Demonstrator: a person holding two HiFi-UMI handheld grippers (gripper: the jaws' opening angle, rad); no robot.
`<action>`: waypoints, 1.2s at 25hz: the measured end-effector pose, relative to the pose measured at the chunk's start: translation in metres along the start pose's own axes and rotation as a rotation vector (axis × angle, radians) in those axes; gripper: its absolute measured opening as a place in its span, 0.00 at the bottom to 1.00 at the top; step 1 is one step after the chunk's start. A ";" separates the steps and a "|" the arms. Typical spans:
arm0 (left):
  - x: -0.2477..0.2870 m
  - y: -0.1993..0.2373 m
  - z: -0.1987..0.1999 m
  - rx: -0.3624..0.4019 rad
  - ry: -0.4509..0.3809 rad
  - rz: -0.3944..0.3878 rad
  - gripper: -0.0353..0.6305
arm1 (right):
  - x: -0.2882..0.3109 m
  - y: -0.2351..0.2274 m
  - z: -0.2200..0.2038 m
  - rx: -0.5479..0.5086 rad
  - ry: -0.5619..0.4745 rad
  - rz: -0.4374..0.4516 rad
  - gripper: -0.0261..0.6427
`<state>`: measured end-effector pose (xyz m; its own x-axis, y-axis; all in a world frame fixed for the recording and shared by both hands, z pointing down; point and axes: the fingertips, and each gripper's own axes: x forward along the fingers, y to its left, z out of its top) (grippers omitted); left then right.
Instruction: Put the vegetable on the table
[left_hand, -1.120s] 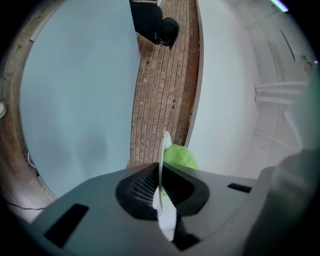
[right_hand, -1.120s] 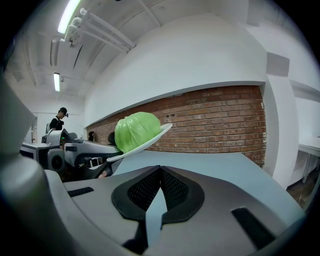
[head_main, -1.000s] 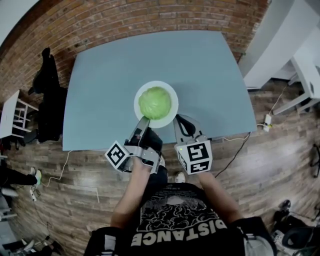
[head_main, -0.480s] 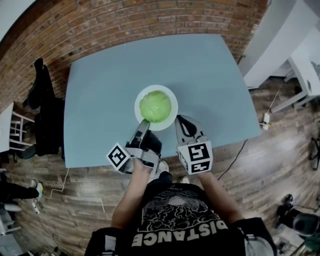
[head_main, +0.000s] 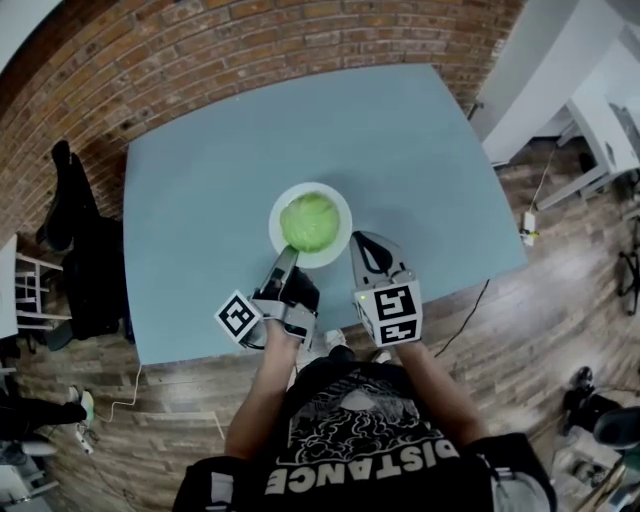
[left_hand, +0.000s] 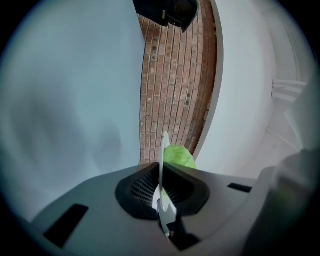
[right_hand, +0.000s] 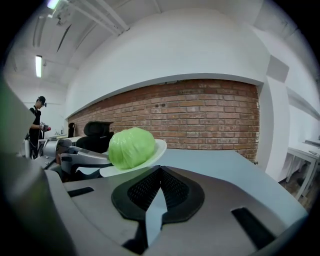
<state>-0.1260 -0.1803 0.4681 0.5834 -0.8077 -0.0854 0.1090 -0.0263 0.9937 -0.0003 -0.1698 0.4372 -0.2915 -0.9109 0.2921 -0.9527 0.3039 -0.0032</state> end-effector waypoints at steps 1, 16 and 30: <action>0.001 0.003 0.003 0.004 0.006 0.004 0.07 | 0.002 0.000 -0.001 -0.003 0.005 -0.005 0.05; 0.007 0.051 -0.001 0.062 0.113 0.084 0.08 | 0.013 -0.015 -0.022 -0.013 0.037 -0.051 0.05; 0.012 0.085 -0.007 0.139 0.117 0.190 0.08 | 0.029 -0.026 -0.036 -0.049 0.057 0.010 0.05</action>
<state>-0.1038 -0.1877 0.5514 0.6730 -0.7323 0.1039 -0.1181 0.0324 0.9925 0.0196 -0.1942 0.4804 -0.2945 -0.8908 0.3460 -0.9440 0.3276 0.0400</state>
